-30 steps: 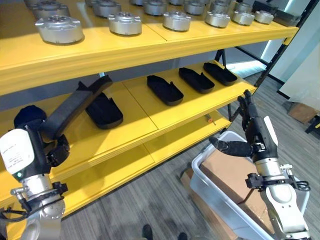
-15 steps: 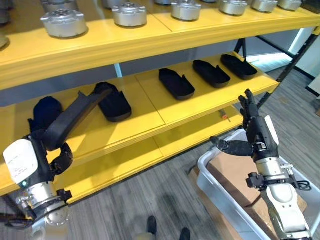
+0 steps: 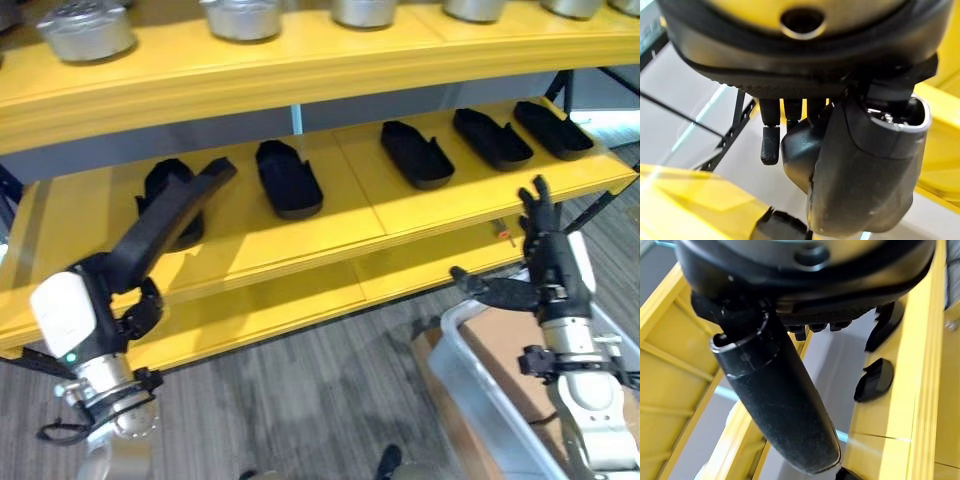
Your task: Move parts from the plastic box to the shelf.
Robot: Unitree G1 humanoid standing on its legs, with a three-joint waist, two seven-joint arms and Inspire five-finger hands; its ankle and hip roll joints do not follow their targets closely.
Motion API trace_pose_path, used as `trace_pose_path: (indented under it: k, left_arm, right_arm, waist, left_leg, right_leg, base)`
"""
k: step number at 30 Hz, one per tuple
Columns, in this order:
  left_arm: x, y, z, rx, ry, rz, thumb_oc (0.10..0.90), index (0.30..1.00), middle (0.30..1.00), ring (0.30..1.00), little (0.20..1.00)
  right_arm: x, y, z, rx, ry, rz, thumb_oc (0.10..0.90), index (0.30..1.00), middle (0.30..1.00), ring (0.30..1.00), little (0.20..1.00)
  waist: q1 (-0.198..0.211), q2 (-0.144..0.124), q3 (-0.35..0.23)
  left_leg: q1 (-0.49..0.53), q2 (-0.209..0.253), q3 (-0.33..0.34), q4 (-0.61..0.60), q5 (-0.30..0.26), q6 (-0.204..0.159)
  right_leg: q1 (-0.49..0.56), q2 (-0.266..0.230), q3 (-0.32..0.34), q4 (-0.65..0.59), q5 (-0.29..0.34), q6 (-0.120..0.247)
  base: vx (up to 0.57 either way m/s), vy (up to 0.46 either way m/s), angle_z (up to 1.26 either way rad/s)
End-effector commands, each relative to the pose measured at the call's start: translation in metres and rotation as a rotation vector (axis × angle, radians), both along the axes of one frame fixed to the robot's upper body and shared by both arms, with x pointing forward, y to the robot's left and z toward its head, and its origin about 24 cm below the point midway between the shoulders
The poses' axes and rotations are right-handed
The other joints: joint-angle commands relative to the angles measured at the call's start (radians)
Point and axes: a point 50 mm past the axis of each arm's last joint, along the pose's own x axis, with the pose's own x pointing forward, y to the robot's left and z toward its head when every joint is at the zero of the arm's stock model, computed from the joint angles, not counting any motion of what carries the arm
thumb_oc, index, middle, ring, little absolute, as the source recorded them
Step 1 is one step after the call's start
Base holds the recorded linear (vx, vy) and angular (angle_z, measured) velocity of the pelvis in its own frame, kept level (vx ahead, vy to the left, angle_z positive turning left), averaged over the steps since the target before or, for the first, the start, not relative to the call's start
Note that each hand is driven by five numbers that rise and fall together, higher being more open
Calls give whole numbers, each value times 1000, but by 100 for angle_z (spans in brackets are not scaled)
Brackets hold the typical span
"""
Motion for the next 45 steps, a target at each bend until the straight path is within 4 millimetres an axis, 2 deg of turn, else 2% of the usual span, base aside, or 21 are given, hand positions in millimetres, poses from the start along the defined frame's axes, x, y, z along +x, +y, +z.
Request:
trace_pose_path:
  k: [1, 2, 5, 8, 18, 22, 23, 25, 28, 30, 31, 32, 33, 34, 36, 37, 38, 39, 41, 44, 45]
  left_arm:
    - [-5, 10, 62, 80, -368, 36, 400, 300, 300, 300, 300]
    - [-3, 7, 65, 84, -384, 23, 400, 300, 300, 300, 300]
    - [-3, 7, 65, 85, -382, 21, 400, 300, 300, 300, 300]
    - [-3, 8, 65, 98, -386, 33, 400, 300, 300, 300, 300]
    - [-12, 16, 57, 92, -357, 96, 400, 300, 300, 300, 300]
    - [-18, 20, 53, 99, -344, 129, 400, 300, 300, 300, 300]
    - [-20, 21, 52, 106, -339, 142, 400, 300, 300, 300, 300]
    - [-21, 22, 53, 121, -336, 151, 400, 300, 300, 300, 300]
    - [-20, 22, 56, 140, -340, 155, 400, 300, 300, 300, 300]
    - [-18, 22, 58, 142, -345, 146, 400, 300, 300, 300, 300]
    - [-18, 22, 59, 144, -344, 143, 400, 300, 300, 300, 300]
    - [-18, 23, 60, 144, -345, 143, 400, 300, 300, 300, 300]
    - [-17, 23, 61, 143, -350, 142, 400, 300, 300, 300, 300]
    - [-17, 23, 62, 143, -348, 139, 400, 300, 300, 300, 300]
    - [-14, 22, 63, 133, -347, 125, 400, 300, 300, 300, 300]
    - [-12, 22, 65, 123, -350, 115, 400, 300, 300, 300, 300]
    - [-8, 21, 63, 112, -340, 105, 400, 300, 300, 300, 300]
    - [-2, 18, 64, 110, -334, 83, 400, 300, 300, 300, 300]
    - [1, 15, 61, 116, -310, 60, 400, 300, 300, 300, 300]
    - [1, 14, 61, 122, -303, 50, 400, 300, 300, 300, 300]
    - [1, 12, 59, 130, -280, 26, 400, 300, 300, 300, 300]
  right_arm:
    - [2, 9, 46, -57, -273, 56, 900, 1000, 1000, 1000, 1000]
    - [1, 8, 43, -45, -269, 35, 900, 1000, 1000, 1000, 1000]
    - [1, 8, 41, -42, -264, 28, 900, 1000, 1000, 1000, 1000]
    - [4, 13, 36, -43, -243, 29, 900, 1000, 1000, 1000, 1000]
    - [5, 13, 22, -9, -178, 23, 900, 1000, 1000, 1000, 1000]
    - [9, 21, 23, -14, -180, 53, 900, 1000, 1000, 1000, 1000]
    - [11, 26, 24, -18, -187, 73, 900, 1000, 1000, 1000, 1000]
    - [13, 30, 23, -23, -187, 86, 900, 1000, 1000, 1000, 1000]
    - [15, 36, 23, -38, -182, 109, 900, 1000, 1000, 1000, 1000]
    - [19, 41, 21, -33, -175, 125, 900, 1000, 1000, 1000, 1000]
    - [20, 43, 21, -27, -175, 133, 900, 1000, 1000, 1000, 1000]
    - [20, 43, 21, -26, -176, 134, 900, 1000, 1000, 1000, 1000]
    - [21, 45, 21, -26, -176, 142, 900, 1000, 1000, 1000, 1000]
    - [22, 44, 20, -24, -169, 145, 900, 1000, 1000, 1000, 1000]
    - [21, 41, 18, -26, -154, 142, 900, 1000, 1000, 1000, 1000]
    - [20, 37, 20, -25, -165, 136, 900, 1000, 1000, 1000, 1000]
    - [18, 34, 21, -22, -172, 124, 900, 1000, 1000, 1000, 1000]
    - [15, 30, 22, -29, -177, 109, 900, 1000, 1000, 1000, 1000]
    - [13, 27, 21, -31, -173, 97, 900, 1000, 1000, 1000, 1000]
    - [13, 26, 23, -37, -174, 95, 900, 1000, 1000, 1000, 1000]
    - [12, 21, 24, -39, -174, 83, 900, 1000, 1000, 1000, 1000]
  waist:
    - [20, 10, -117]
    - [23, 12, -120]
    - [24, 5, -120]
    - [35, -14, -120]
    - [52, -65, -122]
    - [68, -83, -121]
    - [77, -86, -119]
    - [85, -89, -113]
    - [91, -86, -86]
    - [102, -65, -71]
    - [106, -60, -60]
    - [106, -58, -57]
    - [109, -52, -47]
    - [100, -46, -41]
    - [71, -43, -36]
    - [63, -31, -41]
    - [47, -42, -42]
    - [32, -45, -51]
    - [24, -47, -66]
    - [25, -42, -75]
    - [20, -33, -94]
  left_leg:
    - [48, 48, -2, -73, 1, 16]
    - [64, 21, 5, -124, -13, 18]
    - [85, -3, 8, -160, -10, 25]
    - [89, -59, 21, -180, -26, 46]
    - [72, -134, 16, -180, -67, 85]
    - [75, -187, 15, -180, -92, 124]
    - [79, -218, 14, -180, -106, 146]
    - [80, -250, 13, -180, -117, 167]
    - [87, -293, 17, -180, -129, 201]
    - [104, -299, 7, -180, -155, 213]
    - [100, -306, 15, -180, -151, 220]
    - [104, -303, 13, -180, -158, 221]
    - [103, -303, 21, -180, -160, 225]
    - [103, -300, 27, -180, -163, 228]
    - [103, -299, 27, -180, -158, 230]
    - [98, -286, 35, -180, -149, 213]
    - [86, -293, 43, -180, -130, 201]
    - [79, -286, 28, -180, -126, 186]
    - [74, -278, 27, -180, -120, 173]
    - [74, -272, 28, -180, -116, 168]
    - [80, -263, 41, -180, -107, 160]
  right_leg:
    - [-29, 28, 79, -30, -47, 28]
    - [-25, 5, 67, -25, -35, 42]
    - [-21, -13, 64, -22, -28, 55]
    - [-17, -60, 40, -37, 23, 79]
    - [-14, -134, 34, -75, 120, 134]
    - [-24, -174, 59, -87, 166, 155]
    - [-34, -198, 74, -85, 194, 163]
    - [-52, -223, 92, -70, 221, 168]
    - [-104, -267, 143, 15, 273, 165]
    - [-125, -285, 139, 81, 278, 171]
    - [-138, -289, 110, 109, 281, 165]
    - [-142, -289, 115, 125, 271, 166]
    - [-160, -287, 89, 164, 254, 163]
    - [-180, -258, 80, 209, 212, 157]
    - [-235, -133, 122, 214, 120, 126]
    - [-253, -30, 127, 159, 56, 96]
    - [-255, 35, 130, 73, 52, 67]
    - [-235, 61, 180, 8, 58, 66]
    - [-200, 86, 209, -42, 66, 59]
    - [-182, 89, 190, -69, 73, 60]
    - [-152, 90, 177, -85, 69, 56]
  base:
    - [80, 352, 43]
    - [82, 360, 27]
    - [45, 187, 40]
    - [9, 194, 18]
    - [22, 124, 1]
    - [53, 176, -2]
    - [52, 273, -5]
    - [42, 284, -14]
    - [7, 272, -19]
    - [58, 287, -21]
    - [51, 196, -17]
    - [-23, 156, -24]
    - [18, 143, -30]
    - [26, 179, -37]
    - [89, 101, -35]
    - [103, -38, -24]
    - [170, -158, 6]
    - [137, -173, 49]
    - [152, -142, 84]
    - [97, -78, 22]
    - [195, -148, 13]
